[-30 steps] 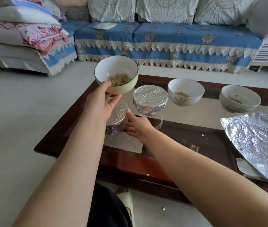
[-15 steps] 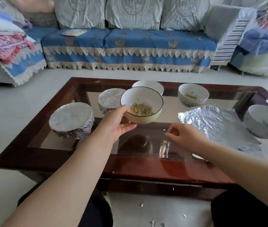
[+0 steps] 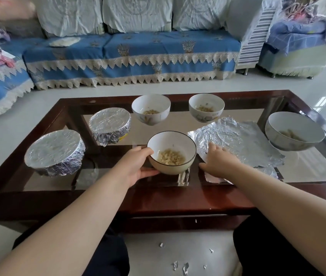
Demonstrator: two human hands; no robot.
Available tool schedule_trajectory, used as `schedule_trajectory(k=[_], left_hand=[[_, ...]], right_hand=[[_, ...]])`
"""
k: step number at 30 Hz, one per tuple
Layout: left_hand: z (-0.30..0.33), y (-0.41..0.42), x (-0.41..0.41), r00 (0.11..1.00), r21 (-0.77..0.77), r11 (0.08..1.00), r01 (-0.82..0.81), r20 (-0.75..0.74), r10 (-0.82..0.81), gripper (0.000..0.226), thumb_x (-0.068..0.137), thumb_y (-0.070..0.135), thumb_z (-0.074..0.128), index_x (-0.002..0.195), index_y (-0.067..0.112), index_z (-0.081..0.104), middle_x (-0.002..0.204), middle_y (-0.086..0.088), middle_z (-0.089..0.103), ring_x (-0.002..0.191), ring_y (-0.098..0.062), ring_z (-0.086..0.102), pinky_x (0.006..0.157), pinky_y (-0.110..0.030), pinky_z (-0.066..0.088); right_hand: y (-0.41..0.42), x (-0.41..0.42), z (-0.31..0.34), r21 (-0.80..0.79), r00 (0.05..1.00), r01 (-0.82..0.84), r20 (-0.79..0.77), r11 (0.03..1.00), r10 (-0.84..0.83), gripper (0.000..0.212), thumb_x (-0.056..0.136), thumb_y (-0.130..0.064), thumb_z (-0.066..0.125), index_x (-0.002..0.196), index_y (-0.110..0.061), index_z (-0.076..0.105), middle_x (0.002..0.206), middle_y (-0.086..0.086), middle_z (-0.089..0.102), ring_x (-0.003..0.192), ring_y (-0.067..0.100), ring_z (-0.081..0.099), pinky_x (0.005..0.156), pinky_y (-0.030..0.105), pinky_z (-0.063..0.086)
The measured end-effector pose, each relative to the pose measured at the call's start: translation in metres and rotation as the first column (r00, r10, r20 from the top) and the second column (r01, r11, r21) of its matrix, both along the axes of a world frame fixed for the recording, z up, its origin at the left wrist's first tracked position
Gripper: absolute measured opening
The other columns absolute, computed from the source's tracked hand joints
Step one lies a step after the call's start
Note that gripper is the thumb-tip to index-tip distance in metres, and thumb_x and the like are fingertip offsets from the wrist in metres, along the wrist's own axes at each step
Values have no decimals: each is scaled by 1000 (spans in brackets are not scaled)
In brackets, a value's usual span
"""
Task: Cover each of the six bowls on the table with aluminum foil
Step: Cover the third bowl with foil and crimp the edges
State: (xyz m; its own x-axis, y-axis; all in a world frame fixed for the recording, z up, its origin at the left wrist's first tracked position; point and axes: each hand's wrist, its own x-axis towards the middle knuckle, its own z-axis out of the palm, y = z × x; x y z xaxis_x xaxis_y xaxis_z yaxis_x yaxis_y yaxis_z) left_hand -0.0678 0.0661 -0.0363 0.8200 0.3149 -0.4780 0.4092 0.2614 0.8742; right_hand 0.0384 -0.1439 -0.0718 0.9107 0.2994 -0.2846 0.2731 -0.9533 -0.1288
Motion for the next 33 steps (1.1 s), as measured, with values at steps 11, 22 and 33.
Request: schedule_trajectory(k=[11, 22, 33], left_hand=[[2, 5, 5, 984, 160, 976, 149, -117, -131, 30, 104, 6, 34, 126, 15, 53, 121, -17, 63, 98, -43, 66, 69, -45, 58], [5, 34, 20, 999, 420, 907, 36, -16, -33, 51, 102, 56, 40, 128, 16, 57, 127, -5, 63, 118, -27, 59, 106, -49, 45], [11, 52, 21, 1000, 212, 977, 28, 1, -29, 63, 98, 62, 41, 146, 21, 44, 145, -9, 53, 132, -30, 50, 113, -50, 36]], right_hand=[[11, -21, 18, -120, 986, -23, 163, 992, 43, 29, 92, -5, 42, 118, -5, 55, 117, 12, 63, 103, 33, 63, 69, 36, 49], [5, -50, 71, 50, 771, -189, 627, 981, 117, 46, 88, -2, 30, 129, -5, 50, 127, 13, 62, 122, 29, 57, 108, 42, 35], [34, -82, 26, -180, 578, -638, 531, 749, 620, 55, 83, -12, 27, 124, -3, 63, 122, 13, 67, 117, 29, 62, 103, 54, 41]])
